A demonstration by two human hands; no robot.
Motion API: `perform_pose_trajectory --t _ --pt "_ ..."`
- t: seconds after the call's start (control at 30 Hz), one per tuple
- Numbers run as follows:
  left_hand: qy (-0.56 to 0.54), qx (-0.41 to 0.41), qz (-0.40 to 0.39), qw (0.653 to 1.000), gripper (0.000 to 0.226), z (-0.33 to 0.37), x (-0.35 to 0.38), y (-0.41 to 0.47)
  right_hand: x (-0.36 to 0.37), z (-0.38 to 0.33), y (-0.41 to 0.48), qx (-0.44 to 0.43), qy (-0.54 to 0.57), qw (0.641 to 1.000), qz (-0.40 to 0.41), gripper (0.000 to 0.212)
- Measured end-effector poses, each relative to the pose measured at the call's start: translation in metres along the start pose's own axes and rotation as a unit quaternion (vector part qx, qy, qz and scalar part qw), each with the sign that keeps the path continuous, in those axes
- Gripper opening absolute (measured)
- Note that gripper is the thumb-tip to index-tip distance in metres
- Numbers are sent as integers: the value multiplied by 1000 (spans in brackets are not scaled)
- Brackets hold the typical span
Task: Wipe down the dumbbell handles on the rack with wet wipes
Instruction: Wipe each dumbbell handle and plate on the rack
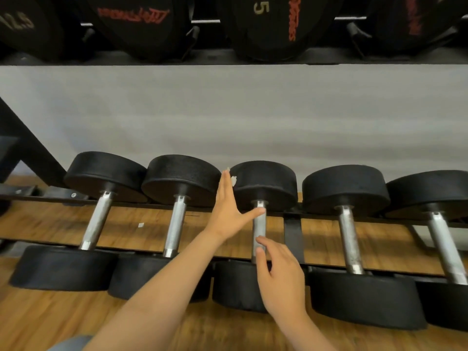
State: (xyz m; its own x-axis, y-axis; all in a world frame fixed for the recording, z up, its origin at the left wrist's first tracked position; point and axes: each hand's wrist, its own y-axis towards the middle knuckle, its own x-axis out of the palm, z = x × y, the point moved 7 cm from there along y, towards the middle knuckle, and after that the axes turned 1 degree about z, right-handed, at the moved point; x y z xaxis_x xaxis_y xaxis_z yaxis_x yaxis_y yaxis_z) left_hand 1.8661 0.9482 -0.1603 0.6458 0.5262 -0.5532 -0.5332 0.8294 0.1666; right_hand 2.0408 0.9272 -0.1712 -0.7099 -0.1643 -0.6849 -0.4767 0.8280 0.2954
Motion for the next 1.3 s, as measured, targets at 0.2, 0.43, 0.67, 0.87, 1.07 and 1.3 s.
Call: perform_pose_trajectory --t 0.2,0.43,0.67,0.87,1.07,1.3 --pt "-32 -43 20 998 125 7 -3 11 -1 -1 -1 5 18 1000 -3 31" --pt "14 44 127 991 64 14 -14 -36 -6 1 -3 9 53 998 22 20" --pt "-9 -19 148 989 12 16 -22 -53 -4 -6 -3 -99 -29 990 -99 36" --pt "-92 -110 82 986 6 9 13 -20 -3 3 0 -135 -44 982 -122 49" --pt "-88 -139 78 983 27 11 35 -13 -2 4 0 -135 -13 984 -113 46" --pt "-138 -208 134 959 16 -2 39 -16 -2 6 0 -139 -2 986 -97 46"
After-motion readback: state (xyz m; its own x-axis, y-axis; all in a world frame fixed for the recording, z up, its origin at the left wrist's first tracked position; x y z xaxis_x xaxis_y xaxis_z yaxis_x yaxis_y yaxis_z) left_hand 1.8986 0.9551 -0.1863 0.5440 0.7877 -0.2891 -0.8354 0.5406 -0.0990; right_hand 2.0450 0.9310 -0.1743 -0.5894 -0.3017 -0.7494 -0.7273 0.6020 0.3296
